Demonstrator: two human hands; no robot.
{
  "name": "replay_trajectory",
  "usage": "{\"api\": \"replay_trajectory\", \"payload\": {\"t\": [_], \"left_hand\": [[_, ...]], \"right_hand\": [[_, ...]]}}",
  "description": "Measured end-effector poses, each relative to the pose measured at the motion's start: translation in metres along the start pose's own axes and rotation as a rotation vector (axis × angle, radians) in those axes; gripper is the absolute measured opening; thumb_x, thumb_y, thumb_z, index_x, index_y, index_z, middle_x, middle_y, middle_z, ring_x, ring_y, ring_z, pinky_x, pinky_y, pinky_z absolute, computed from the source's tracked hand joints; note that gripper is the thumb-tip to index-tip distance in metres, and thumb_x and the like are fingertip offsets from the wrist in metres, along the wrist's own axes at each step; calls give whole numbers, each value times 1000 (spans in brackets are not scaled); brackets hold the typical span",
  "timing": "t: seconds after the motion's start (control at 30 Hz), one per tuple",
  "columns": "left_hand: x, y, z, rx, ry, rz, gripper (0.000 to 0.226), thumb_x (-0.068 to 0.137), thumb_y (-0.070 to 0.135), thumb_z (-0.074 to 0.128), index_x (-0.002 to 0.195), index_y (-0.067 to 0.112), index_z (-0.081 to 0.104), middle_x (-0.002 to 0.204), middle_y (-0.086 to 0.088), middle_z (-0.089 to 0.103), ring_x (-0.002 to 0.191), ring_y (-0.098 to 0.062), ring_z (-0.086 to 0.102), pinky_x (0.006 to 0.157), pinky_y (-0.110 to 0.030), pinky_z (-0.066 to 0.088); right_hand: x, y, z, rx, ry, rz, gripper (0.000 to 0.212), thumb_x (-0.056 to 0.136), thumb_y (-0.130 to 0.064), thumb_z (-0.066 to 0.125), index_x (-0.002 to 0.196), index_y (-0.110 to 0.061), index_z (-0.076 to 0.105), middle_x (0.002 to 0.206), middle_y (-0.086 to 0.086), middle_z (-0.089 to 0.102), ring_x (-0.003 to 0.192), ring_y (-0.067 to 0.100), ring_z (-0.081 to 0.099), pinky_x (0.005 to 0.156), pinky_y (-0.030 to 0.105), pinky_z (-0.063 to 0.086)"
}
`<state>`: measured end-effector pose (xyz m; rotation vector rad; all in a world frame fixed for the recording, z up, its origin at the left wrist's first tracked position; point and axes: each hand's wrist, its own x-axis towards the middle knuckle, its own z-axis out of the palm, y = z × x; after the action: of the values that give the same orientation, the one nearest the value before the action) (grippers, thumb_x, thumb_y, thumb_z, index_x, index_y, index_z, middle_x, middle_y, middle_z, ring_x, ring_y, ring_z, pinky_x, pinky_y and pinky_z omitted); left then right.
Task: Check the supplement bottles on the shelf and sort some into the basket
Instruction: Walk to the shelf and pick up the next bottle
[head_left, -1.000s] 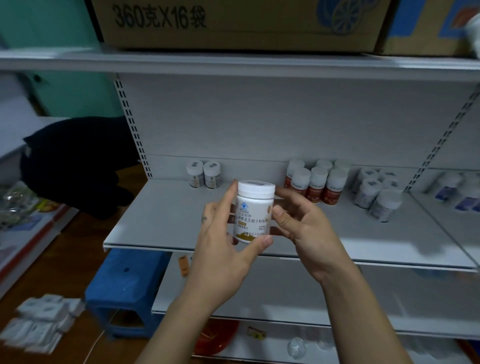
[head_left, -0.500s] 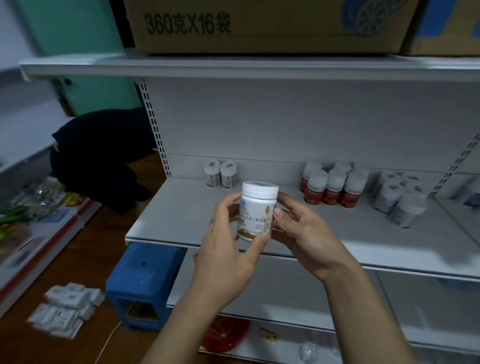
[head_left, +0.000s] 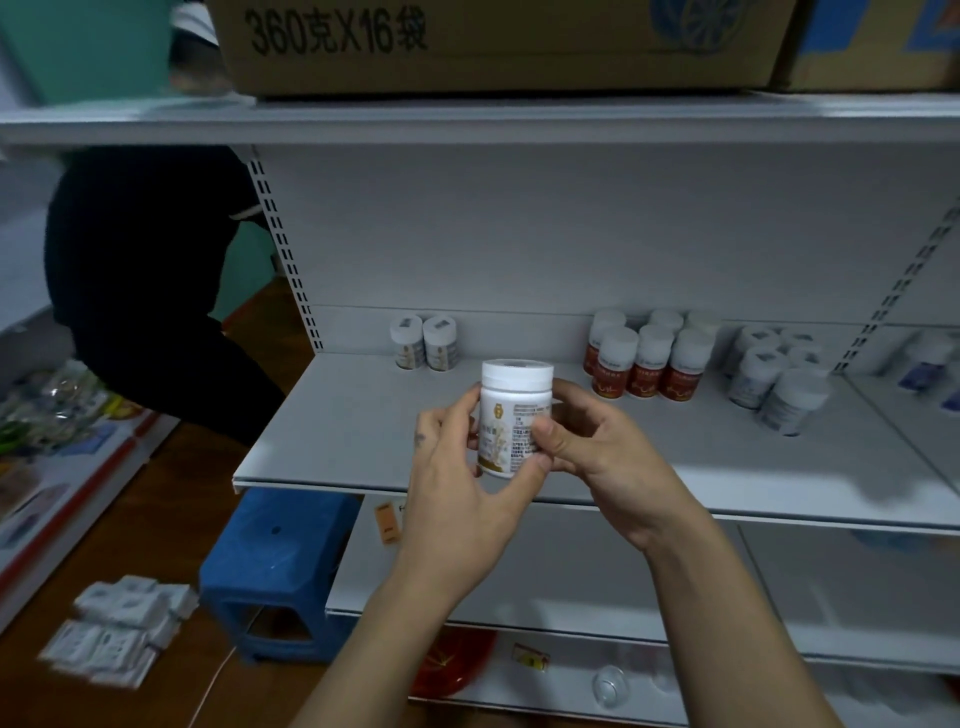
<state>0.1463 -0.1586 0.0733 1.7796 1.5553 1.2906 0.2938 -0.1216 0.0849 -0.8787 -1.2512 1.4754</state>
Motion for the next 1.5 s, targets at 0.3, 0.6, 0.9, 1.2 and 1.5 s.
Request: {"api": "replay_trajectory", "payload": {"t": [0.3,0.6,0.9,1.2,1.5], "left_hand": [[-1,-6,0,-286,22,-25,65,79,33,74,127,44,32,119,15,55,107,0,57,76,-16,51],[3,-10,-4,-238,-42,10,53,84,37,62,127,52,35,115,24,59,107,-2,58,81,-27,54],[1,-11,1,-111,-76,1,91,65,60,73,143,43,30,129,19,39,120,5,44,96,-18,45],[7,-7,4,-255,-117,-115,86,68,35,83,141,37,38,122,7,56,108,0,56,83,-17,52],[-2,-6,8,-408,-172,-182,51,79,33,69,124,30,44,118,7,65,106,-2,63,82,-18,52]], "right_hand": [[1,1,-7,48,-73,-5,46,84,-21,59,129,-13,54,116,9,70,111,25,65,92,35,54],[7,1,-5,98,-55,20,49,83,-15,60,131,-13,52,108,15,72,100,26,69,78,29,55],[4,6,-5,72,12,12,45,76,-14,69,119,-14,59,101,4,74,97,19,70,82,29,57],[-2,8,-10,10,92,-16,43,74,-27,74,113,-14,66,100,13,68,93,19,68,78,29,57],[-5,11,-19,57,-2,58,47,82,-15,63,128,-16,55,108,11,73,100,23,69,78,26,55]]}}
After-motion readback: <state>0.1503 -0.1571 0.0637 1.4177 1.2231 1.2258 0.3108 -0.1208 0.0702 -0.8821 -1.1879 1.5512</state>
